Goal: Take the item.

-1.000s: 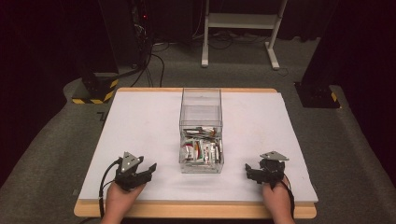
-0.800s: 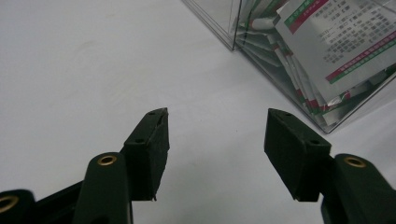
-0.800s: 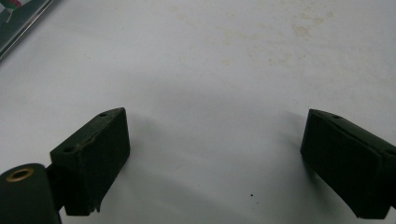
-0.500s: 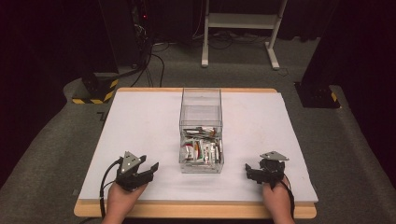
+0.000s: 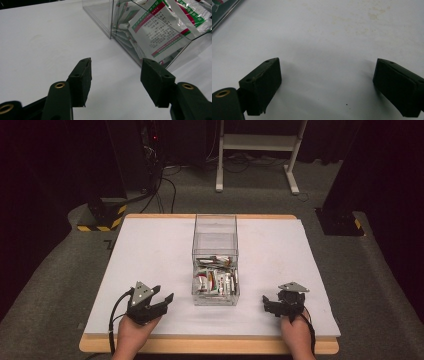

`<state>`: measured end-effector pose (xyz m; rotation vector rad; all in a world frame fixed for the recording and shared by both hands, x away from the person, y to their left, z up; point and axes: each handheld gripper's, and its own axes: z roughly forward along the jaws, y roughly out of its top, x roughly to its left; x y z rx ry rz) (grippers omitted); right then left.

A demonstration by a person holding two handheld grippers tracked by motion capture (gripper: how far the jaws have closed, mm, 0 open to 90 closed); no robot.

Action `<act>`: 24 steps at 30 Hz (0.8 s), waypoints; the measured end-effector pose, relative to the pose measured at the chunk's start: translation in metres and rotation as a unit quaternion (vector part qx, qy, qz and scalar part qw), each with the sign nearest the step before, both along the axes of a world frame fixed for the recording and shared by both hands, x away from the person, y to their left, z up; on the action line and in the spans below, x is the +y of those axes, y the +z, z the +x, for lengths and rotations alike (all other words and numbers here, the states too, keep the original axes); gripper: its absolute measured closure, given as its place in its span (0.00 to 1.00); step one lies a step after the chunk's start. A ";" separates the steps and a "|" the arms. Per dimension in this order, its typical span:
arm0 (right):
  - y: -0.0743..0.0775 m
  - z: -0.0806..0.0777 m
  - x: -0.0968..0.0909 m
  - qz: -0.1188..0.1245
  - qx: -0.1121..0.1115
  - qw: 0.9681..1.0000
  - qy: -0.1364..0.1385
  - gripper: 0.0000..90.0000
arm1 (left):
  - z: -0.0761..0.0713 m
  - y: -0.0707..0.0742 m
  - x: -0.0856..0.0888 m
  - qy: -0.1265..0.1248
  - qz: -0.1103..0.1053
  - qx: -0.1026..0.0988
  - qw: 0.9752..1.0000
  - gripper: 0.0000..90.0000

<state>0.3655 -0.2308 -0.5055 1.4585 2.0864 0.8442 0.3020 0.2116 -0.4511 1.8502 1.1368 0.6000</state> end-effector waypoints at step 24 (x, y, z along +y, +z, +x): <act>0.000 0.000 0.000 0.000 0.000 1.000 0.000 0.09 | 0.006 0.021 -0.030 -0.023 -0.010 -0.019 0.999 0.49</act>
